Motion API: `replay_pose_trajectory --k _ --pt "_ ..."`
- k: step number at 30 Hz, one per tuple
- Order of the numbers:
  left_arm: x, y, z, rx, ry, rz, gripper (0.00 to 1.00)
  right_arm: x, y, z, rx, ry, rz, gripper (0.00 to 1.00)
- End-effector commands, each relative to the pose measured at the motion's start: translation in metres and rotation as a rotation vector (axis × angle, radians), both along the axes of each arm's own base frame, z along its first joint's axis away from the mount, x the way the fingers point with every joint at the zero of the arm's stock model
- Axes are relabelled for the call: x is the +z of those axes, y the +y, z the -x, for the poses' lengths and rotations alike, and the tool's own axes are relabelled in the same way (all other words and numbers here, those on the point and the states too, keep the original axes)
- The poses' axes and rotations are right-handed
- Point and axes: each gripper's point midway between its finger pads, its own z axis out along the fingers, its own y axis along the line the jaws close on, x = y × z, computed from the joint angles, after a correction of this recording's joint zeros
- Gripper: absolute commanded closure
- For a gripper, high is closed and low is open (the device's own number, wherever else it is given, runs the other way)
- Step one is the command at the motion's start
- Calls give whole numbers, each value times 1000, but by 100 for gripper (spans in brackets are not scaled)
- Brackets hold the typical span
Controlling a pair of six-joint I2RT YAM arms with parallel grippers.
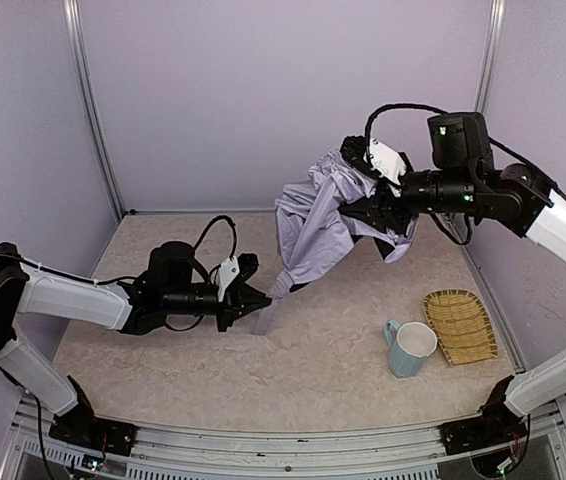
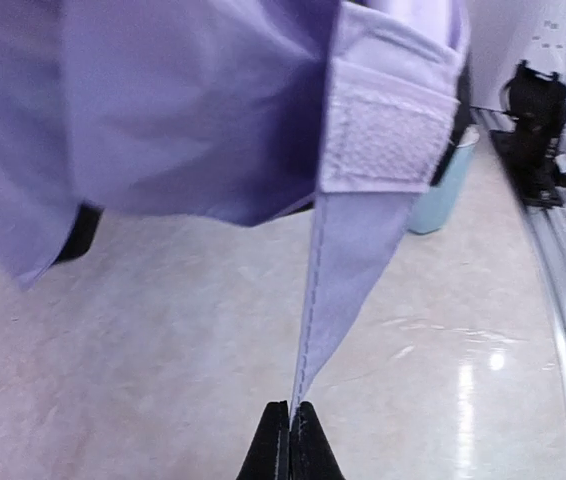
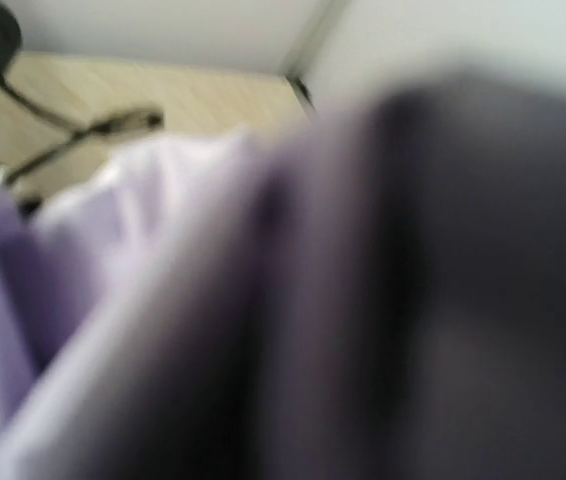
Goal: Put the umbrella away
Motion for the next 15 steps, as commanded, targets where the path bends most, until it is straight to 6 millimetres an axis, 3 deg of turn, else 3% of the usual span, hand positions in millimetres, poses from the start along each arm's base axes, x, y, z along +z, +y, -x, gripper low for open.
replay_pose_trajectory --k 1,4,7,11,15 --pt "-19 14 -71 224 -80 -151 100 20 1 8 -56 -62 5 97" --pt "-24 10 -112 303 -138 -188 100 2 30 36 8 -95 93 96" --pt "-19 9 -152 356 -179 -187 100 -32 47 48 -22 -124 215 97" --pt "-10 2 -177 302 -216 -136 100 -91 73 66 -41 -216 391 100" --pt "-11 -7 -189 267 -284 -139 100 -152 103 92 53 -250 539 100"
